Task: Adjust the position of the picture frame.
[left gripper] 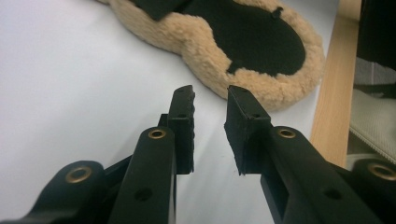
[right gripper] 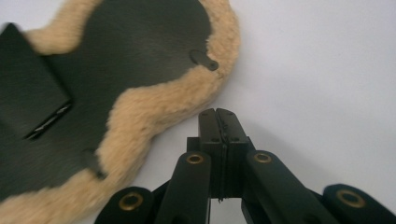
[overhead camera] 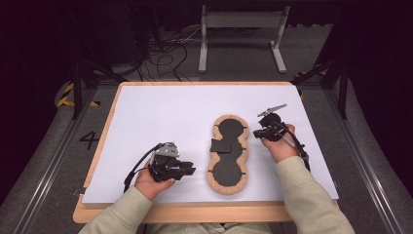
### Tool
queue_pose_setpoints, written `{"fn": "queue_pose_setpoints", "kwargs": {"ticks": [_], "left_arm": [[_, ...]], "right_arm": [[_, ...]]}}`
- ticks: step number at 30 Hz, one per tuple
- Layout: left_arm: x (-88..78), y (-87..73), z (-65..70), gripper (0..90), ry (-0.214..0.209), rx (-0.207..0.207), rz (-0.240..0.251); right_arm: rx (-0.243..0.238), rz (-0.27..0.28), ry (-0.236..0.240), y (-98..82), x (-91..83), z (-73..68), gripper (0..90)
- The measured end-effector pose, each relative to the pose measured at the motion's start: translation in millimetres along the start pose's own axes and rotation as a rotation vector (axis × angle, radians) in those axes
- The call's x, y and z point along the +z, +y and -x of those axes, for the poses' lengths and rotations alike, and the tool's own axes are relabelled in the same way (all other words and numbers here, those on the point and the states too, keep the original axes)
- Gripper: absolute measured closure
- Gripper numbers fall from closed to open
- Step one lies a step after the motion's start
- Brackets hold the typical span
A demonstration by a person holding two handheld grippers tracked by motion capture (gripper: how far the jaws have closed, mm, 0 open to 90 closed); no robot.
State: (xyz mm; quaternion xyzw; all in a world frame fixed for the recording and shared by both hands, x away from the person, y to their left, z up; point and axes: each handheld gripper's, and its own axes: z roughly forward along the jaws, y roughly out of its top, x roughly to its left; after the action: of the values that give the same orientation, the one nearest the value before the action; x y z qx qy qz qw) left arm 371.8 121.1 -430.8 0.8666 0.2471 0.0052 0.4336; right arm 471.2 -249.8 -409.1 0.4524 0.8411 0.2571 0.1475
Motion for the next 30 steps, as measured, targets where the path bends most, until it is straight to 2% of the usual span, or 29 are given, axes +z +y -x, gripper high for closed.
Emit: {"fn": "queue_pose_setpoints", "kwargs": {"ticks": [1,2,6,8,11,18,21,23,25,28,30], "left_arm": [[-2.4,-1.1,0.0,72.1,0.005,-0.012,0.004],[-4.5,-2.0,-1.8,71.9,0.02,-0.002,0.015],[-12.2,-7.0,-6.1,71.1,0.048,-0.019,0.03],[-21.1,-11.3,-10.1,71.2,0.078,-0.039,0.046],[-26.7,-13.5,-11.2,71.2,0.098,-0.048,0.063],[-37.4,-25.4,-16.1,71.4,0.135,-0.096,0.08],[-40.5,-26.9,-17.7,71.4,0.143,-0.096,0.085],[-44.6,-30.6,-19.9,70.8,0.146,-0.118,0.098],[-46.1,-32.6,-21.1,70.4,0.148,-0.128,0.1],[-49.2,-35.2,-22.8,70.2,0.153,-0.139,0.105],[-51.7,-36.1,-23.9,70.0,0.155,-0.141,0.114]], "right_arm": [[0.002,-0.01,-0.004,1.8,3.1,1.4,90.0],[0.012,-0.017,-0.009,4.1,7.3,3.0,90.0],[0.046,-0.03,-0.019,11.9,23.3,9.5,90.0],[0.048,-0.036,-0.003,15.1,29.5,8.6,90.0],[0.03,-0.053,-0.019,19.1,33.7,4.5,90.0],[-0.031,-0.04,-0.003,42.9,48.4,-17.9,90.0],[-0.048,-0.038,0.002,48.2,51.4,-22.9,90.0],[-0.096,-0.04,0.01,63.1,61.2,-39.7,90.0],[-0.106,-0.028,0.034,69.5,67.4,-48.3,90.0],[-0.126,-0.033,0.04,77.5,72.2,-59.2,90.0],[-0.153,-0.023,0.07,82.1,74.9,-68.5,90.0]]}}
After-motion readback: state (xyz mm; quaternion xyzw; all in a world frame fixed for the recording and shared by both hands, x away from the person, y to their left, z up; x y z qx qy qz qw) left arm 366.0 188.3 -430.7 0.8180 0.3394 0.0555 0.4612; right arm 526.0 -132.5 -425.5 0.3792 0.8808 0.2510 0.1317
